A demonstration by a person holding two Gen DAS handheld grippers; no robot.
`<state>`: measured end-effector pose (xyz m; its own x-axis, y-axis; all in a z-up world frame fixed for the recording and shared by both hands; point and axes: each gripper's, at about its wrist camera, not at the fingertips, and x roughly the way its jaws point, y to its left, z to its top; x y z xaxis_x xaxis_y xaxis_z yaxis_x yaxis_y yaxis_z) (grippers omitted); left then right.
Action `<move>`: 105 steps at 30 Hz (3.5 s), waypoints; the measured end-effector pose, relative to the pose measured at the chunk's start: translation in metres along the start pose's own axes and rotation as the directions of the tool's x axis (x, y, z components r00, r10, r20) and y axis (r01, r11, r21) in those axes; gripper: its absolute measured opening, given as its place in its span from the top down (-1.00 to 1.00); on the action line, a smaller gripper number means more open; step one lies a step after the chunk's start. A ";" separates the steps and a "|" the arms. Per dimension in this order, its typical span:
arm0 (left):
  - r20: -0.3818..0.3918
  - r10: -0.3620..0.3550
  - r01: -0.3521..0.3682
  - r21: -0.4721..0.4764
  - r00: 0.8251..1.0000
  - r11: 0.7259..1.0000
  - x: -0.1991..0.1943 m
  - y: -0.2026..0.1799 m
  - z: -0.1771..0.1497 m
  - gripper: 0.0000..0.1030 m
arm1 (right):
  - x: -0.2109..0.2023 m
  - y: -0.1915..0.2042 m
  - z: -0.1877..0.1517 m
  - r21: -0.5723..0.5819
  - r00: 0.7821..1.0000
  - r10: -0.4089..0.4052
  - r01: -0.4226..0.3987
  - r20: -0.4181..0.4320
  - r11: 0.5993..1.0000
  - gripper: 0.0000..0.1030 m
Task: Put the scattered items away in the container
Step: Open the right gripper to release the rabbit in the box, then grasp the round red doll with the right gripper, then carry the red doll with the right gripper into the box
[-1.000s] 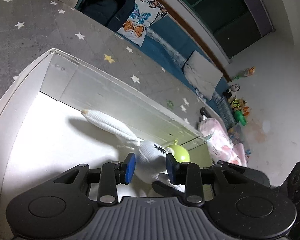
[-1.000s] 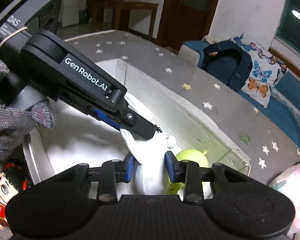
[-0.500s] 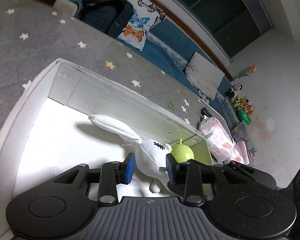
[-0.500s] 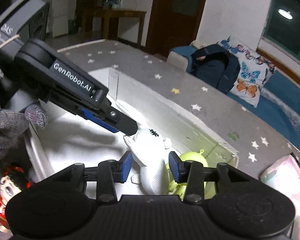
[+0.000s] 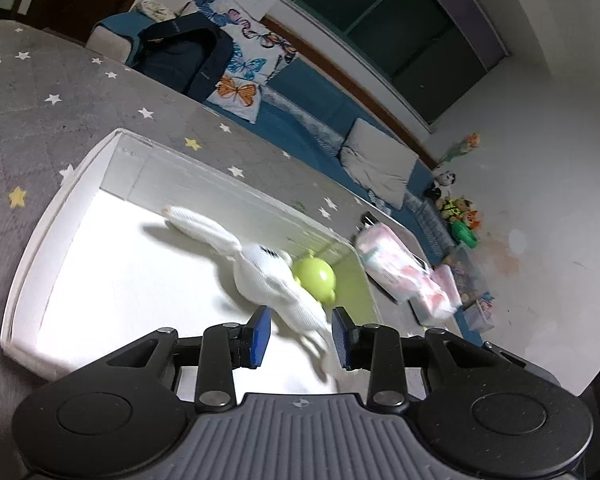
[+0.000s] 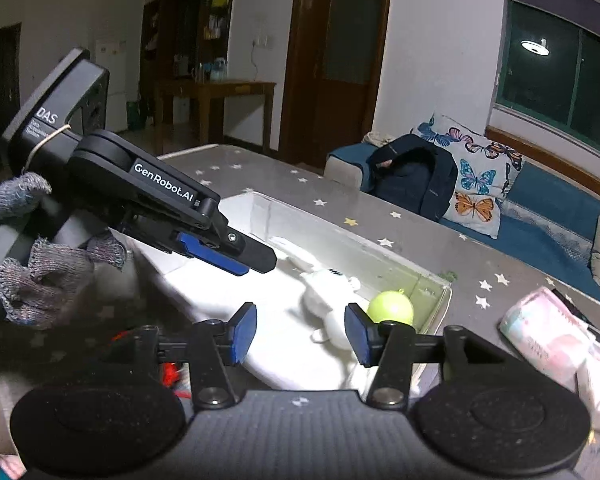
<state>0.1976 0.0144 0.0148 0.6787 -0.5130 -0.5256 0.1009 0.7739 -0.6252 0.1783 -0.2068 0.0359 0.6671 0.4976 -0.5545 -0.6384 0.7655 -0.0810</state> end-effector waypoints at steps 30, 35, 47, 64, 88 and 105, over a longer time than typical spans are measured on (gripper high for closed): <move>-0.150 0.032 -0.007 0.165 0.988 0.986 -0.004 -0.022 -0.074 0.31 | 0.003 0.057 -0.072 0.125 0.996 0.047 -0.037 -0.082 0.991 0.03; -0.166 0.050 -0.020 0.174 0.985 0.985 0.000 -0.020 -0.073 0.30 | 0.005 0.060 -0.073 0.122 0.995 0.048 -0.037 -0.088 0.992 0.05; -0.182 0.073 -0.037 0.194 0.980 0.980 0.003 -0.018 -0.074 0.31 | 0.007 0.066 -0.076 0.128 0.994 0.039 -0.027 -0.098 0.991 0.09; -0.055 -0.073 0.082 0.203 0.996 0.976 -0.029 -0.062 -0.035 0.30 | -0.041 0.047 -0.030 0.048 0.999 -0.035 0.034 0.024 0.998 0.09; -0.117 -0.116 0.115 -0.017 0.986 0.993 0.079 -0.003 0.018 0.31 | 0.072 -0.008 0.018 -0.213 0.946 -0.018 -0.054 -0.324 0.975 0.09; -0.150 -0.100 0.096 -0.031 0.984 0.995 0.096 0.005 0.014 0.30 | 0.083 -0.021 0.015 -0.191 0.917 0.006 -0.089 -0.399 0.978 0.03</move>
<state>0.2732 -0.0256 -0.0307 0.5485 -0.6375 -0.5410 0.1433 0.7092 -0.6903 0.2530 -0.1754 0.0038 0.4545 0.2976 -0.8396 -0.7567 0.6263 -0.1876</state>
